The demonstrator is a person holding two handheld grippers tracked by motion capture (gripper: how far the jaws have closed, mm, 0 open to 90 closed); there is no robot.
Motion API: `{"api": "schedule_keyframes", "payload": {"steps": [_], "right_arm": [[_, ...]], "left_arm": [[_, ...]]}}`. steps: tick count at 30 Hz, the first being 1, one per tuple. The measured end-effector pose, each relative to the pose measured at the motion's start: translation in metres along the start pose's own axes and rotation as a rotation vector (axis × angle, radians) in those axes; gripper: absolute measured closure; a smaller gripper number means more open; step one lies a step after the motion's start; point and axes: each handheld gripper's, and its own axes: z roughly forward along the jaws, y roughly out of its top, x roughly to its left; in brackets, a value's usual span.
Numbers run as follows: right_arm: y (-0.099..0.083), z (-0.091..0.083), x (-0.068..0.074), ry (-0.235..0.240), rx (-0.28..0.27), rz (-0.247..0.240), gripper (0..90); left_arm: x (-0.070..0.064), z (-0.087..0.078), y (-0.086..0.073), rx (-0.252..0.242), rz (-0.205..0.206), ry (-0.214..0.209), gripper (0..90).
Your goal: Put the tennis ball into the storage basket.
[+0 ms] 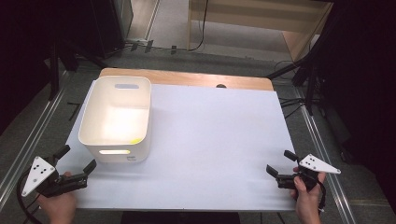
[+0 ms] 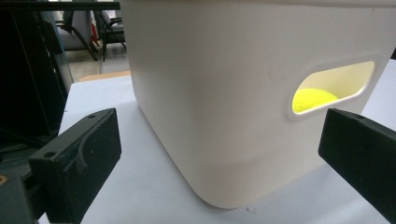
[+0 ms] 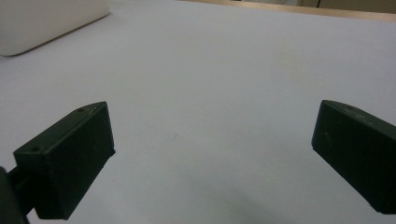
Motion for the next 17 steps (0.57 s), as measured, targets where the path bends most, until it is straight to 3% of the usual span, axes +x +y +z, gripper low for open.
{"api": "schedule_keyframes", "payload": {"steps": [10, 17], "right_arm": [[-0.008, -0.010, -0.008, -0.025, -0.009, 0.039, 0.0], [-0.008, -0.001, -0.005, -0.058, 0.068, 0.025, 0.0]], "left_arm": [[0.000, 0.000, 0.000, 0.001, -0.001, 0.004, 0.0], [0.000, 0.001, 0.000, 0.007, 0.001, 0.008, 0.0]]}}
